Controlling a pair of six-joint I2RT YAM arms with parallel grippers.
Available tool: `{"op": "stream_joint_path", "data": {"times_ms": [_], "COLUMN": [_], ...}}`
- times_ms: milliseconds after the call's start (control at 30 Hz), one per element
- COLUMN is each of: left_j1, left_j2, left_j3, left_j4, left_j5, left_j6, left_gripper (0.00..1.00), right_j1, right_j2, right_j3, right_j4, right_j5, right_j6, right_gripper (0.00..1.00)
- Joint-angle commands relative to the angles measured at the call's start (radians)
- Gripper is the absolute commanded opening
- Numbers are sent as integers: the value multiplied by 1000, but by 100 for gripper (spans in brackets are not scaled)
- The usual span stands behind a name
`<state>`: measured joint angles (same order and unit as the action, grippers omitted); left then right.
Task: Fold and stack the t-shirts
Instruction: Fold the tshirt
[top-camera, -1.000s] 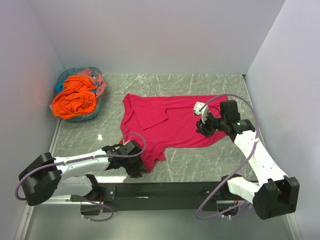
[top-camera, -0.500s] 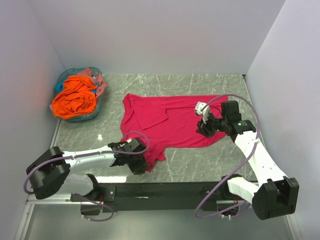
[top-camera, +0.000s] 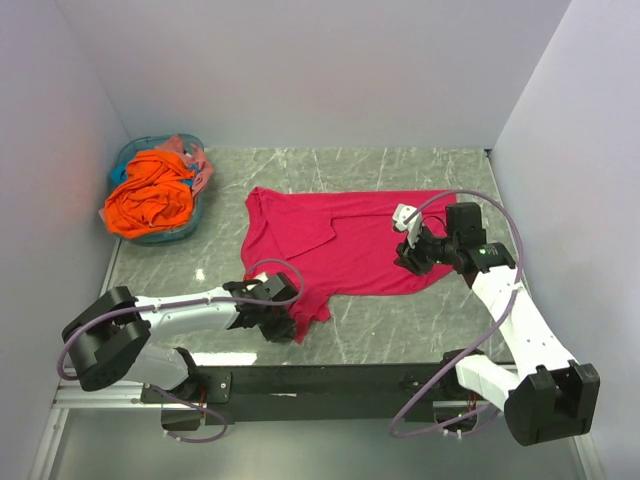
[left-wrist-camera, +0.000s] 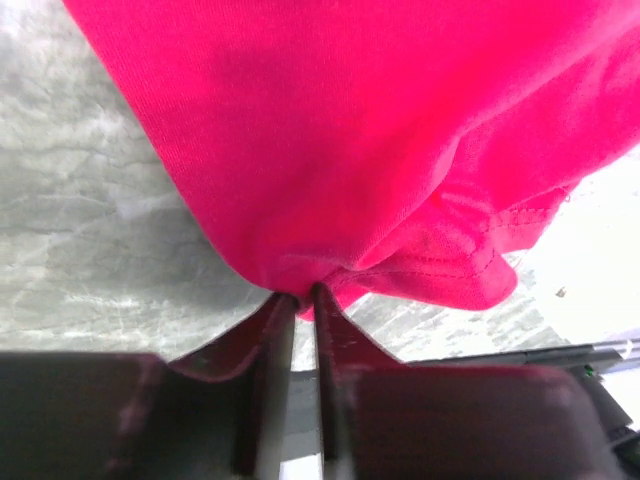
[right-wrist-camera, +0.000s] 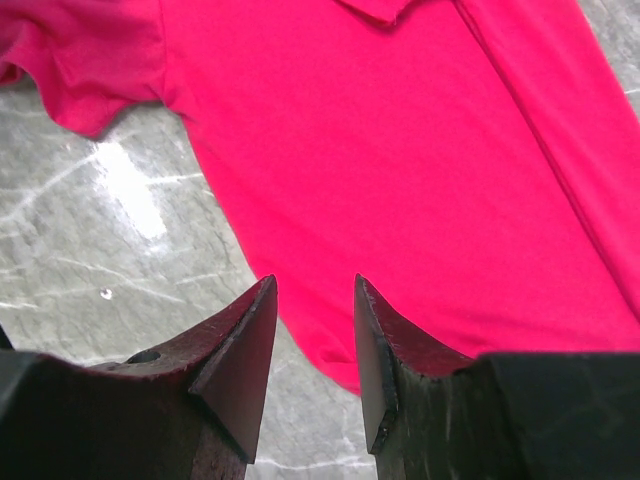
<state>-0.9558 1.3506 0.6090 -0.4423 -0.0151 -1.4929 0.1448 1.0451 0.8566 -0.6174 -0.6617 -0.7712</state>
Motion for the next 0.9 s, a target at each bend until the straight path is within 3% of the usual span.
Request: {"op": "stream_joint_path", "data": {"times_ms": [0, 100, 233, 400, 533, 733, 867], "left_j1": [-8, -8, -9, -9, -9, -9, -9], "left_j2": [-4, -36, -94, -168, -192, -185, -179], "left_j3": [29, 34, 35, 5, -24, -9, -11], "left_j4": [-44, -47, -32, 11, 60, 74, 91], "left_j5": [-83, -100, -102, -82, -48, -37, -20], "left_j6": [25, 52, 100, 118, 135, 164, 168], "left_gripper": [14, 2, 1, 0, 0, 1, 1], "right_j1": [-11, -13, -57, -279, -412, -419, -416], "right_j2": [-31, -48, -59, 13, 201, 539, 664], "right_j3": [12, 2, -48, -62, 63, 289, 358], "right_j4": [-24, -64, -171, -260, -309, -393, -432], "right_j5": [22, 63, 122, 128, 67, 19, 24], "right_j6": [-31, -95, -308, -641, -723, -779, -999], "right_gripper": [44, 45, 47, 48, 48, 47, 50]}}
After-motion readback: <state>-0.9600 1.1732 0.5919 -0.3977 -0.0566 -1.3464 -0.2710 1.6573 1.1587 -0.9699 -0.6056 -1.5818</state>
